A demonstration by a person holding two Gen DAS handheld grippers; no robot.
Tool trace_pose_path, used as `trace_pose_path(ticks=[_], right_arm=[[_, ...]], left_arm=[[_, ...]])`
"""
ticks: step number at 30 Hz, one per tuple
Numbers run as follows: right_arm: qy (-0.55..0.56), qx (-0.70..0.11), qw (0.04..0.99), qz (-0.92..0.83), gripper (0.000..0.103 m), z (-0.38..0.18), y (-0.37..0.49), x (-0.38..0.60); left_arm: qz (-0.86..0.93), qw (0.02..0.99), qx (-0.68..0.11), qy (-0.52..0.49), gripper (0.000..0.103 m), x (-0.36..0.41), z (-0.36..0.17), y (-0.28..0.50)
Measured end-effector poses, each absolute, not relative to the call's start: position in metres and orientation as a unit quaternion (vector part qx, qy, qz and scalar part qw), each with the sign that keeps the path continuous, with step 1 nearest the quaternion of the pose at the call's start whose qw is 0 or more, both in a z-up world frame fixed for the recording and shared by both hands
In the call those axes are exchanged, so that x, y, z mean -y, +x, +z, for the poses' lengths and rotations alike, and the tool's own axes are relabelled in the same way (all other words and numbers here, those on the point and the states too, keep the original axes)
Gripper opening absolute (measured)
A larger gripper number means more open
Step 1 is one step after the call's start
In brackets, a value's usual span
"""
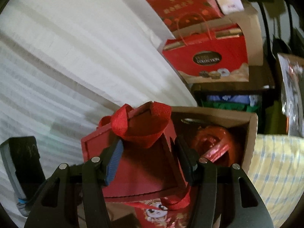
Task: Organize objects
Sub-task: 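Carry the red box with both grippers over the cardboard box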
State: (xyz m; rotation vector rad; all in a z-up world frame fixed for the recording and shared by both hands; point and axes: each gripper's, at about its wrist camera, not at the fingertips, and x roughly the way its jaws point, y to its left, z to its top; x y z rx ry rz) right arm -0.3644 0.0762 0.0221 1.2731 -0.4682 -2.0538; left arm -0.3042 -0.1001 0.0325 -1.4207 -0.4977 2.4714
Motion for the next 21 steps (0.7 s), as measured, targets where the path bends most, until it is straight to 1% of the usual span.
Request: trace_pose_path(ticks=[2,5,9,15,21], right_arm=[[0.483,0.176,0.338,-0.788,0.057,0.021,-0.367,-0.073],[0.478,0.172,0.343,-0.790,0.057,0.019,-0.370,-0.068],[0.477,0.179,0.345,-0.788,0.057,0.018,-0.376,-0.067],[0.480,0.168,0.345,-0.789,0.057,0.019,-0.383,-0.070],[0.479,0.134,0.369,-0.785,0.057,0.025,-0.381,-0.062]], left_arm=[[0.842,0.138,0.183,-0.488,0.065,0.101,0.031,-0.298],[0.841,0.140,0.179,-0.491,0.065,0.101,0.024,-0.296],[0.828,0.151,0.203,-0.500,0.066,0.103,0.012,-0.298],[0.835,0.150,0.190,-0.494,0.066,0.090,0.018,-0.299],[0.830,0.155,0.200,-0.496,0.066,0.091,0.015,-0.288]])
